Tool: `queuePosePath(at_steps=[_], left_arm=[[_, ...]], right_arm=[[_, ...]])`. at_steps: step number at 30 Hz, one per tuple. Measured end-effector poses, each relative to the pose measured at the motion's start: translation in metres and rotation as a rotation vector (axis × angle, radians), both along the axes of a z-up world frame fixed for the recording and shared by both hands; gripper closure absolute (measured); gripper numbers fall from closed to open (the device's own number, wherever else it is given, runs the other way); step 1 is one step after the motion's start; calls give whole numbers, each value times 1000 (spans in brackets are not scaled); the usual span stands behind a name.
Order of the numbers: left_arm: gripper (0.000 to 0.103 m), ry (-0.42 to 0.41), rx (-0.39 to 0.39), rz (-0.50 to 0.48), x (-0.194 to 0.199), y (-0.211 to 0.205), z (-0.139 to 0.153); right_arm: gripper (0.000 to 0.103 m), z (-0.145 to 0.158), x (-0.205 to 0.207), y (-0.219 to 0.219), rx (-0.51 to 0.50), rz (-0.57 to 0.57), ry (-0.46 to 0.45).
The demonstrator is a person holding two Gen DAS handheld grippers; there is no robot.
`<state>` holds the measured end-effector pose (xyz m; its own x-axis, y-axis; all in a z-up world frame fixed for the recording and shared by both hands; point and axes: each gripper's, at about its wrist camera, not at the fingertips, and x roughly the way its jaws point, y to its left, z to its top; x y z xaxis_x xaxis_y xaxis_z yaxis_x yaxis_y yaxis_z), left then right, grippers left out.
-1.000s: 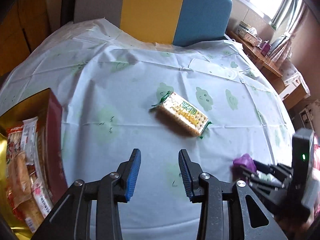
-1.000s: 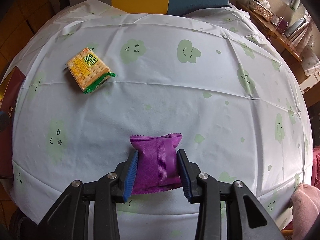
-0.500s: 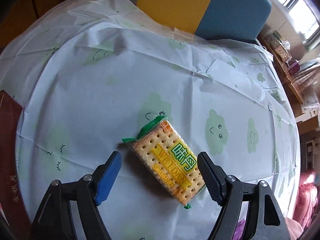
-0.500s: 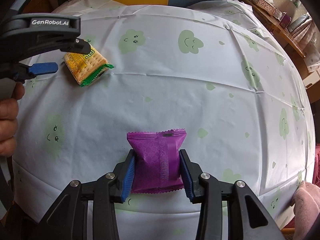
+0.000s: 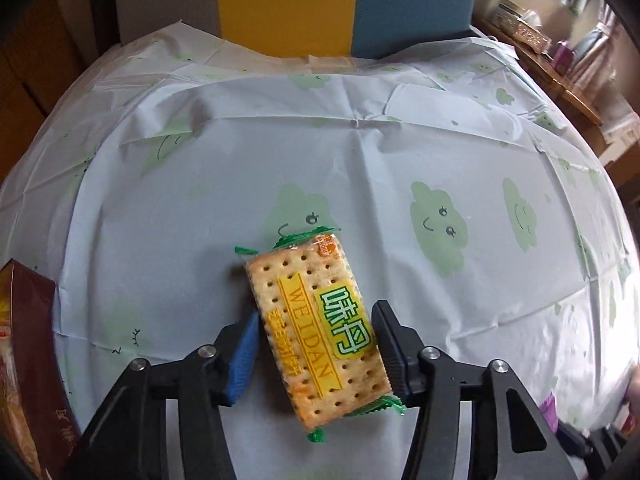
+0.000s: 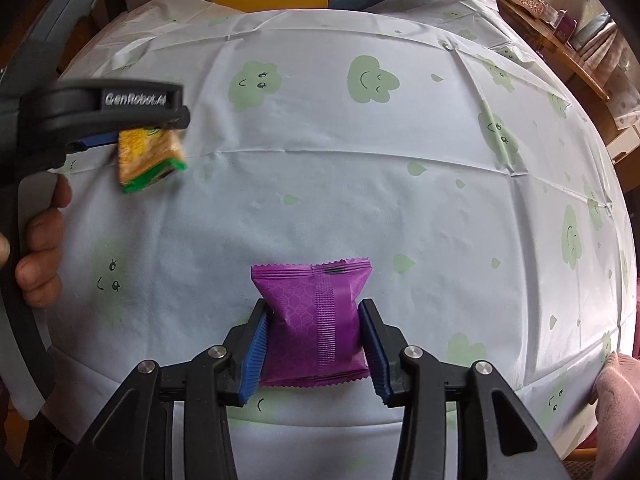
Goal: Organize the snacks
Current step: 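Grasp the WEIDAN cracker pack with the left tool while the right tool holds the purple pouch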
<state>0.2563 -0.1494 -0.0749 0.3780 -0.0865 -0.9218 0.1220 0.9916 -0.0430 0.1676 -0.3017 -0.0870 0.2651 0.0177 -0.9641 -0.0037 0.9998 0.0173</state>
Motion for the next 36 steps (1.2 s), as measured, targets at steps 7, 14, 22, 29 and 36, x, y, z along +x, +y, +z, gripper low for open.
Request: queuePosePath(at_steps=[7,14,22,29,36], left_arm=[[54,19,-49,-196,-42,25,4],[48,-1,-8,-257,-77,34,1],[55,-123,31,-187,-113,39,-1],[54,-154,57,-116,-132,48,-3],[54,-197,62,-101,-143,49,-6]], right_arm=[[58,0,-2,3,-11,18,0],[57,2,0,-9,40,-5,-2],[55,26,4,-50,175,-155,-102],[55,20,4,-45,184,-139,-80],[55,5,4,-20,116,-45,-25]])
